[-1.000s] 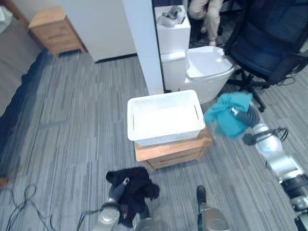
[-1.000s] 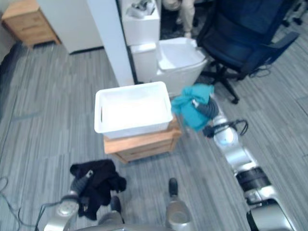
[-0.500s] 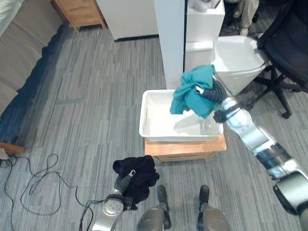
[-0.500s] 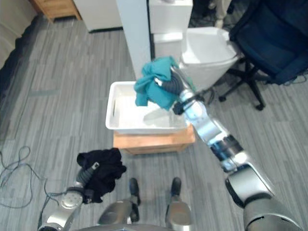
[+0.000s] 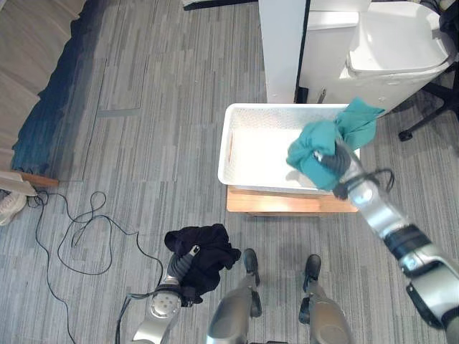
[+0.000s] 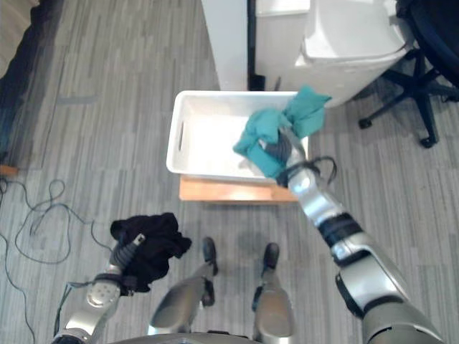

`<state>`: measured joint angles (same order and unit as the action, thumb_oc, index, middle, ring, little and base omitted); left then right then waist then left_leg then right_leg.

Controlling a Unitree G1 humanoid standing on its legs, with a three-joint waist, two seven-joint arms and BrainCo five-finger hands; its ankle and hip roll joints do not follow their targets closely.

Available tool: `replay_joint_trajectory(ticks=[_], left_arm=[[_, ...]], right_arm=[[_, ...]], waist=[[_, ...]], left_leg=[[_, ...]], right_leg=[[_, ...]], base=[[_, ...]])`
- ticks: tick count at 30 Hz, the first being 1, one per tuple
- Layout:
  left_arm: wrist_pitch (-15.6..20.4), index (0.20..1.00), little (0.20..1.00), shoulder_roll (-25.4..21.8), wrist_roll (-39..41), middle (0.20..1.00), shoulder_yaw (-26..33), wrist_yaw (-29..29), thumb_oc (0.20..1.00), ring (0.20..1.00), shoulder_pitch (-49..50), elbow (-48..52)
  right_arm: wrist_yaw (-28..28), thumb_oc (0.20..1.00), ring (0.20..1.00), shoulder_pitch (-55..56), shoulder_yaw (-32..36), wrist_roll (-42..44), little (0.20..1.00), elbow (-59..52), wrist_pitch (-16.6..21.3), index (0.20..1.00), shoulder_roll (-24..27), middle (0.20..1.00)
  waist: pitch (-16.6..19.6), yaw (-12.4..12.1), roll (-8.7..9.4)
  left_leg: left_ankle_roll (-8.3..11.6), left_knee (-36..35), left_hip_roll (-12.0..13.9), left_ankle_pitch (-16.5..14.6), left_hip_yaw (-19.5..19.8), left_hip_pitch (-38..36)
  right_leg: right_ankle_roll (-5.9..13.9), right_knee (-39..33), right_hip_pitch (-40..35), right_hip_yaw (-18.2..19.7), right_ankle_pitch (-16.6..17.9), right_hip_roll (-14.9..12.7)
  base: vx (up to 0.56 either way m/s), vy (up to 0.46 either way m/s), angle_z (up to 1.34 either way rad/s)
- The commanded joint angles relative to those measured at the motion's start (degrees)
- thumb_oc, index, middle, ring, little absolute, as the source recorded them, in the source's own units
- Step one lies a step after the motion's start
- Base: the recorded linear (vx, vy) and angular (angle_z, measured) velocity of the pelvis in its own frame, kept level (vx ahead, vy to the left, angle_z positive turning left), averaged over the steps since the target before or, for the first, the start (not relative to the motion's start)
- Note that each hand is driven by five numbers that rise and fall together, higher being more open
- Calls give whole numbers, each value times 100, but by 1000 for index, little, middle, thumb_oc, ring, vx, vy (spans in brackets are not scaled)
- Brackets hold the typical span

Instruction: Tidy up the quilt and then pick up the clothes from the bed and put them into the laundry hamper.

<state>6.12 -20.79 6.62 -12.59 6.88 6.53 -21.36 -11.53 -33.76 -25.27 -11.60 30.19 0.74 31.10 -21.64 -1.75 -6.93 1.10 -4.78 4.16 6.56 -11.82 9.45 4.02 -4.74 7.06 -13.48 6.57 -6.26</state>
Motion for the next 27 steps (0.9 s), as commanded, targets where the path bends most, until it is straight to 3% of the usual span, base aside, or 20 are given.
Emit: replay_joint_trajectory(ticks=[1, 12, 15, 20, 23, 25, 26, 27], left_arm=[[319, 200, 200, -215, 117, 200, 273, 158, 200, 200, -153, 494], [427, 200, 200, -469, -45, 200, 674, 199, 200, 200, -280, 1561], [479, 200, 200, -580, -209, 200, 938, 440, 200, 200, -550, 2002], [520, 200, 200, -523, -230, 200, 1124, 912, 200, 200, -1008, 2085], [411, 200, 200, -483, -532, 200, 1058, 1422, 200, 200, -1764, 1722], [424, 200, 200, -482, -551, 200, 1028, 1448, 200, 200, -1807, 1673], [116, 200, 200, -788, -1091, 200, 874, 1848, 200, 200, -2563, 505], [38, 200, 200, -870, -1129, 200, 803, 1957, 200, 200, -2837, 100]], right_arm=[[-68, 1000, 1000, -317, -78, -693, 1000, -380, 101, 1000, -75, 1000], [-650, 1000, 1000, 722, 832, -1892, 1000, -1589, 28, 1000, 337, 1000], [-916, 1000, 1000, 1506, 1576, -2290, 1000, -2263, -14, 1000, 609, 1000], [-1284, 1000, 1000, 2046, 2060, -2474, 1000, -2359, -212, 1000, 521, 1000], [-1463, 1000, 1000, 2608, 2188, -2322, 1000, -2073, -258, 1000, 273, 1000], [-1468, 1000, 1000, 2620, 2205, -2321, 1000, -2079, -253, 1000, 268, 1000], [-1325, 1000, 1000, 3218, 2144, -2050, 1000, -1798, -181, 1000, 95, 1000], [-1281, 1000, 1000, 3407, 2124, -2019, 1000, -1766, -164, 1000, 100, 1000]], waist=[[210, 61, 272], [512, 395, 456], [775, 632, 578], [888, 919, 588], [933, 1266, 563], [925, 1242, 568], [868, 1588, 577], [838, 1686, 587]], left_leg=[[680, -22, 453, -340, -87, -506], [638, -22, 519, -649, -233, -1068], [641, -22, 562, -731, -349, -1369], [634, -22, 579, -781, -480, -1536], [625, -22, 571, -832, -724, -1695], [625, -22, 570, -836, -736, -1703], [637, -22, 560, -882, -920, -1771], [648, -22, 557, -863, -970, -1745]], right_leg=[[725, 20, 116, 112, -40, -635], [761, 35, -256, 253, -185, -614], [756, 17, -432, 353, -201, -592], [759, 20, -439, 509, -209, -542], [785, 14, -407, 726, -184, -506], [787, 14, -407, 738, -184, -505], [855, 29, -314, 900, -156, -476], [867, 36, -242, 949, -128, -472]], base=[[0, 0, 0], [33, 6, -7], [75, -12, -13], [21, 16, -19], [36, 58, -33], [14, 39, -49], [3, 71, -28], [-36, 62, -5]])
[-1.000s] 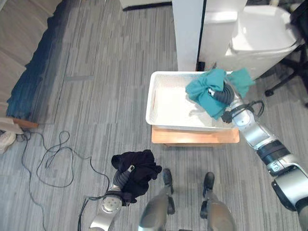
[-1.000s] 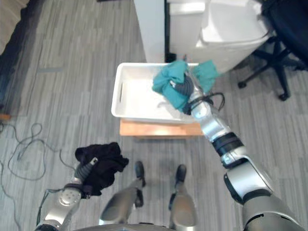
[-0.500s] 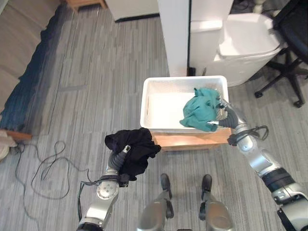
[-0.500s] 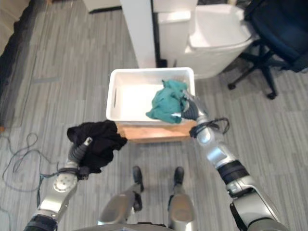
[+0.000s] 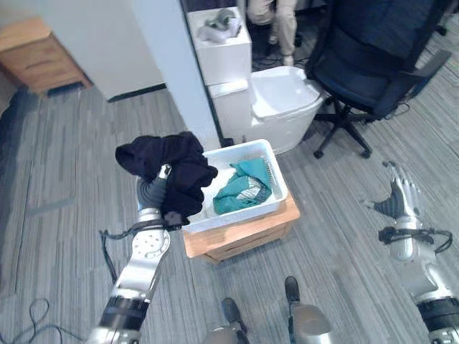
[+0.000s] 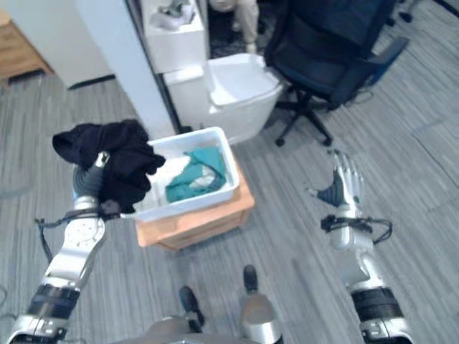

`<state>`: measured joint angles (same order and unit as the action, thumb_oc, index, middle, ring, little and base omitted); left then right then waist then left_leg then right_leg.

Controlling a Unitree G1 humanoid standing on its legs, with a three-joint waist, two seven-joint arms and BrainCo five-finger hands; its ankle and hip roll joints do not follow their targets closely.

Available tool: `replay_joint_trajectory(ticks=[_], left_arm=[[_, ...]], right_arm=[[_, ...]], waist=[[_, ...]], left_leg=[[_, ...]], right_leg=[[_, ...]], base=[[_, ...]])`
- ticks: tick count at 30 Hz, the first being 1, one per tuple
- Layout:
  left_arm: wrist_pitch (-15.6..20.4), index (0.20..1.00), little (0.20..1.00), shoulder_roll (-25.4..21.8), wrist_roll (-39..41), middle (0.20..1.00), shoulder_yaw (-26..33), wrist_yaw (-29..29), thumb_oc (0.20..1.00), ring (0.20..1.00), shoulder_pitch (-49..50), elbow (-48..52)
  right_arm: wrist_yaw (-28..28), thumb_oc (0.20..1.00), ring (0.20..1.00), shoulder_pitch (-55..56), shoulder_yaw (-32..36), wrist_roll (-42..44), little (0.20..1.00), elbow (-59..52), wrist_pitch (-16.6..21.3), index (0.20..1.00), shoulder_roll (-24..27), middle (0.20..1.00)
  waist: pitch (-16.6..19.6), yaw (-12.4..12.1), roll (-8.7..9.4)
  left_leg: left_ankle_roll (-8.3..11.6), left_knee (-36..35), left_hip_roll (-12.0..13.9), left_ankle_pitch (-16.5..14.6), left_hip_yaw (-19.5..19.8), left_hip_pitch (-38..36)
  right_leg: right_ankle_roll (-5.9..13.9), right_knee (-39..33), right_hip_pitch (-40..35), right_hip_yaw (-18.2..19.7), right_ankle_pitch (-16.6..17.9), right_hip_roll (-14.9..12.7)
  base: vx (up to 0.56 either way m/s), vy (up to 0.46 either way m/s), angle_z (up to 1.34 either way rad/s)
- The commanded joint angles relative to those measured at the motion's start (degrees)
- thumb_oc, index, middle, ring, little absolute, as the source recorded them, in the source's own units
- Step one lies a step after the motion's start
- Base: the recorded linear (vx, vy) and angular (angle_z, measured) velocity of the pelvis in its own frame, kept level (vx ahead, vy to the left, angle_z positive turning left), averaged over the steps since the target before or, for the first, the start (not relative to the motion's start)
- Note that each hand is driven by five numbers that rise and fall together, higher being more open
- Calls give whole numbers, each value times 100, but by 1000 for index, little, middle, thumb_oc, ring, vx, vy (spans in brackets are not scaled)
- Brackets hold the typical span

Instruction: Tidy up the quilt and then pick up the clothes from the bed and put them into the laundry hamper.

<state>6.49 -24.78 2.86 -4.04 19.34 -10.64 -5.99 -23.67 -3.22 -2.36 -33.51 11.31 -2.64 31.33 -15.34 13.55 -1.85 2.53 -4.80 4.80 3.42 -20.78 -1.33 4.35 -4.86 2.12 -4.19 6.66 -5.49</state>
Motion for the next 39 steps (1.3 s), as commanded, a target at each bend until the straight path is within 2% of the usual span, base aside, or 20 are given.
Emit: replay_joint_trajectory(ticks=[1, 4, 7, 8, 11, 12, 13, 18, 19, 20, 21, 23, 26, 29, 30, 33, 39], left_arm=[[-66, 200, 200, -516, -738, 200, -124, 793, 200, 200, -1372, -1790], [-150, 200, 200, -805, -642, 200, -465, 969, 200, 200, -2264, -2736], [-269, 200, 200, -1246, -778, 200, -676, 1039, 200, 200, -2854, -3789], [-291, 200, 200, -1244, -691, 200, -722, 1057, 200, 200, -3046, -4270], [-245, 200, 200, -1220, -575, 200, -664, 1045, 200, 200, -3057, -4410], [-223, 752, 752, -1180, -496, 752, -633, 996, 752, 752, -3001, -4434], [-222, 1000, 1000, -1117, -387, 1000, -592, 924, 1000, 1000, -2943, -4526], [-77, 1000, 1000, -607, 1023, 1000, -145, 588, 1000, 1000, -2555, -4531], [-78, 1000, 1000, -608, 1029, 1000, -140, 586, 1000, 1000, -2546, -4526], [14, 1000, 1000, -511, 1360, 1000, -41, 557, 1000, 1000, -2492, -4434], [280, 1000, 1000, -437, 1969, 1000, 205, 531, 1000, 1000, -2218, -3967], [503, 1000, 1000, -439, 2481, 1000, 531, 480, 1000, 1000, -1689, -3294], [640, 1000, 1000, -368, 2961, 1000, 851, 373, 1000, 1000, -1032, -2776], [612, 1000, 1000, -286, 3019, 1000, 968, 192, 1000, 1000, -502, -2685], [612, 1000, 1000, -286, 3019, 1000, 968, 192, 1000, 1000, -502, -2685], [172, 1000, 1000, 230, 2453, 1000, 768, -370, 1000, 1000, 653, -3106], [172, 1000, 1000, 230, 2451, 1000, 775, -372, 1000, 1000, 660, -3102]], right_arm=[[-33, 1000, 1000, 513, -167, 189, 1000, 156, 197, 1000, 106, 1000], [0, 1000, 1000, 861, -161, 416, 1000, 277, 265, 1000, 163, 1000], [-78, 1000, 1000, 1030, -239, 518, 1000, 343, 332, 1000, 203, 1000], [-134, 1000, 1000, 947, -393, 563, 1000, 497, 340, 1000, 180, 1000], [-191, 1000, 1000, 796, -544, 605, 1000, 735, 317, 1000, 127, 1000], [-212, 1000, 1000, 745, -568, 590, 1000, 781, 294, 1000, 134, 1000], [-230, 1000, 1000, 663, -627, 614, 1000, 892, 284, 1000, 112, 1000], [-213, 1000, 1000, 400, -761, 817, 1000, 1301, 123, 1000, -49, 1000], [-213, 1000, 1000, 399, -767, 819, 1000, 1303, 123, 1000, -45, 1000], [-183, 1000, 1000, 378, -782, 828, 1000, 1324, 94, 1000, -68, 1000], [-86, 1000, 1000, 401, -750, 821, 1000, 1280, 47, 1000, -59, 1000], [140, 1000, 1000, 562, -685, 764, 1000, 1194, 15, 1000, -38, 1000], [381, 1000, 1000, 710, -653, 715, 1000, 1286, -8, 1000, -60, 1000], [525, 1000, 1000, 702, -714, 781, 1000, 1649, -17, 1000, -144, 1000], [525, 1000, 1000, 702, -714, 781, 1000, 1649, -17, 1000, -144, 1000], [619, 1000, 1000, 552, -685, 1091, 1000, 2324, 9, 1000, -307, 1000], [617, 1000, 1000, 548, -693, 1093, 1000, 2330, 13, 1000, -307, 1000]], waist=[[170, 241, 103], [-103, 471, 120], [-475, 684, -26], [-675, 777, -118], [-796, 819, -168], [-828, 832, -181], [-843, 838, -202], [-671, 730, -236], [-672, 736, -239], [-615, 707, -237], [-478, 628, -231], [-239, 475, -204], [23, 267, -148], [226, 64, -84], [226, 64, -84], [389, -128, 1], [410, -124, 6]], left_leg=[[515, -20, 481, -488, -108, -599], [553, -20, 451, -350, -149, -286], [575, -20, 321, -201, -299, 96], [577, -20, 272, -195, -421, 211], [585, -20, 260, -158, -505, 344], [592, -20, 263, -144, -529, 382], [595, -20, 266, -136, -546, 406], [612, -20, 338, -166, -583, 281], [613, -20, 340, -168, -582, 277], [618, -20, 359, -184, -569, 234], [622, -20, 405, -226, -525, 112], [633, -20, 484, -281, -430, -93], [652, -20, 569, -346, -339, -358], [671, -20, 652, -390, -197, -555], [671, -20, 652, -390, -197, -555], [640, -20, 676, -432, -28, -671], [641, -20, 673, -400, -27, -637]], right_leg=[[826, 51, 357, 62, -72, -547], [855, 124, 773, 189, 25, -534], [895, 232, 1286, 341, 133, -604], [952, 199, 1429, 404, 183, -615], [972, 144, 1544, 449, 248, -612], [981, 125, 1583, 466, 265, -598], [986, 116, 1625, 498, 281, -579], [942, 100, 1549, 474, 258, -523], [942, 100, 1545, 472, 257, -521], [927, 103, 1506, 449, 235, -522], [893, 105, 1373, 383, 172, -520], [845, 94, 1086, 261, 69, -504], [789, 87, 715, 117, -51, -450], [755, 83, 395, -12, -157, -423], [755, 83, 395, -12, -157, -423], [716, 92, 150, -124, -214, -413], [706, 86, 180, -122, -188, -415]], base=[[-81, 13, -21], [-147, -24, -48], [-102, 58, -32], [-4, 97, -42], [-16, 24, -32], [-12, 9, -17], [9, 3, -12], [20, -21, -9], [0, 0, 0], [50, -53, 3], [88, -85, 7], [119, -107, 26], [97, -71, 26], [76, -44, 22], [54, -20, 24], [47, 5, 22], [1, 0, 12]])
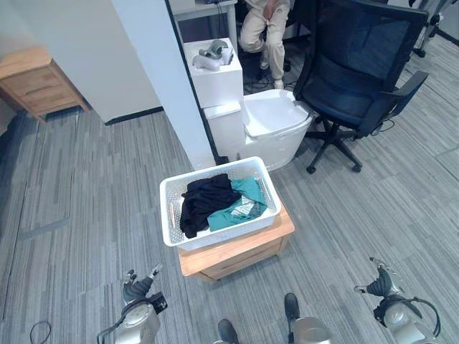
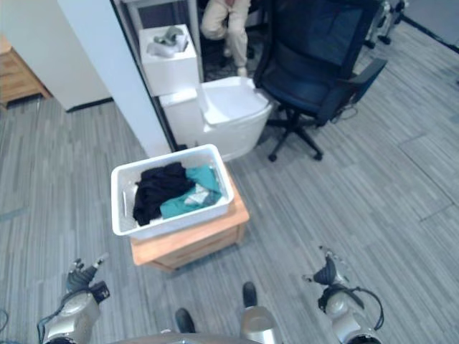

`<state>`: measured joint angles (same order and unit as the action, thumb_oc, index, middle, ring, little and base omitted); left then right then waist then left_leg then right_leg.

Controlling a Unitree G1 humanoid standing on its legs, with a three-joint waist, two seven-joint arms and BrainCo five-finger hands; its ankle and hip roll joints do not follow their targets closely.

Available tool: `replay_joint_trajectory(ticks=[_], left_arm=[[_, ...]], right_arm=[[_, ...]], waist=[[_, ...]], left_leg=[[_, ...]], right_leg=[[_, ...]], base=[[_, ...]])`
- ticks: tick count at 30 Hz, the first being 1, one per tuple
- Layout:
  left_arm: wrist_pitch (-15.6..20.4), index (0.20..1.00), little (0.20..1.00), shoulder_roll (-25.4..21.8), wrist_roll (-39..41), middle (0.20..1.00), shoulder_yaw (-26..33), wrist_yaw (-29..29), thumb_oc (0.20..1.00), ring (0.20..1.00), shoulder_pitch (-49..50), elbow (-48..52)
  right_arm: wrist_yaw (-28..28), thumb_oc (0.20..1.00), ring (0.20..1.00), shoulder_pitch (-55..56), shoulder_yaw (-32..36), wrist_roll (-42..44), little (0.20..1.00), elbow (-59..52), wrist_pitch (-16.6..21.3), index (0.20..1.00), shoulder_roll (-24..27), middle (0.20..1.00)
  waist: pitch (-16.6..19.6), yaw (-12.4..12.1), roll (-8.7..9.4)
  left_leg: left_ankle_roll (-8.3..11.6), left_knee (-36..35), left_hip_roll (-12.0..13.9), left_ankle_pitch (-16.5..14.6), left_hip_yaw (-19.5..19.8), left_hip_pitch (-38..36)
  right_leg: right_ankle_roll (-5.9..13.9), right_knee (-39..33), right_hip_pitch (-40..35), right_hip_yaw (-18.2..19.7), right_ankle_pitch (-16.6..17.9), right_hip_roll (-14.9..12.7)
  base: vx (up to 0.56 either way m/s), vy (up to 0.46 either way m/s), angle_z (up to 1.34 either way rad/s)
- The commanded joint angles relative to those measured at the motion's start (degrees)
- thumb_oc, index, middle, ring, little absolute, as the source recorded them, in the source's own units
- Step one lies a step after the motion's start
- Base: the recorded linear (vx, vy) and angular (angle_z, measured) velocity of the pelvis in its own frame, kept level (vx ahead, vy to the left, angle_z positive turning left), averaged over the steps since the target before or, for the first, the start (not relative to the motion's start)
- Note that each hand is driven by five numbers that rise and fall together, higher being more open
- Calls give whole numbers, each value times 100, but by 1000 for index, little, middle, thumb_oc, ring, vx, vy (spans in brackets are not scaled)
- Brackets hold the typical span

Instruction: Tidy up the quilt and then pick up the clothes from the bed and put them into the laundry hamper.

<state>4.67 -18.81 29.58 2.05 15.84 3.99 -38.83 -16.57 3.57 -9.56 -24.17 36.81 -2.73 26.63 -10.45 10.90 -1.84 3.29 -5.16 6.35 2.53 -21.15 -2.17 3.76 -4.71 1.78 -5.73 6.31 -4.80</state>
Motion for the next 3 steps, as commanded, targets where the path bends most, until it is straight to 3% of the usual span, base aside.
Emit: replay_joint_trajectory(ticks=[1, 3], left_arm=[[355, 1000, 1000, -367, -222, 1000, 166, -22, 1000, 1000, -804, 182], [224, 1000, 1000, -166, -267, 1000, 129, -176, 1000, 1000, -554, -142]], right_arm=[[-93, 1000, 1000, -131, 27, 158, 1000, -221, 23, 1000, 163, 1000], [-47, 1000, 1000, -193, 36, 224, 1000, -36, 1, 1000, 88, 1000]], waist=[[-80, 142, 6], [-61, 92, 16]], left_leg=[[565, 16, 518, -311, 11, -554], [551, 16, 526, -359, 22, -617]], right_leg=[[765, 71, 215, 33, -153, -484], [770, 77, 135, 18, -199, -484]], base=[[0, 0, 0], [37, 25, -3]])
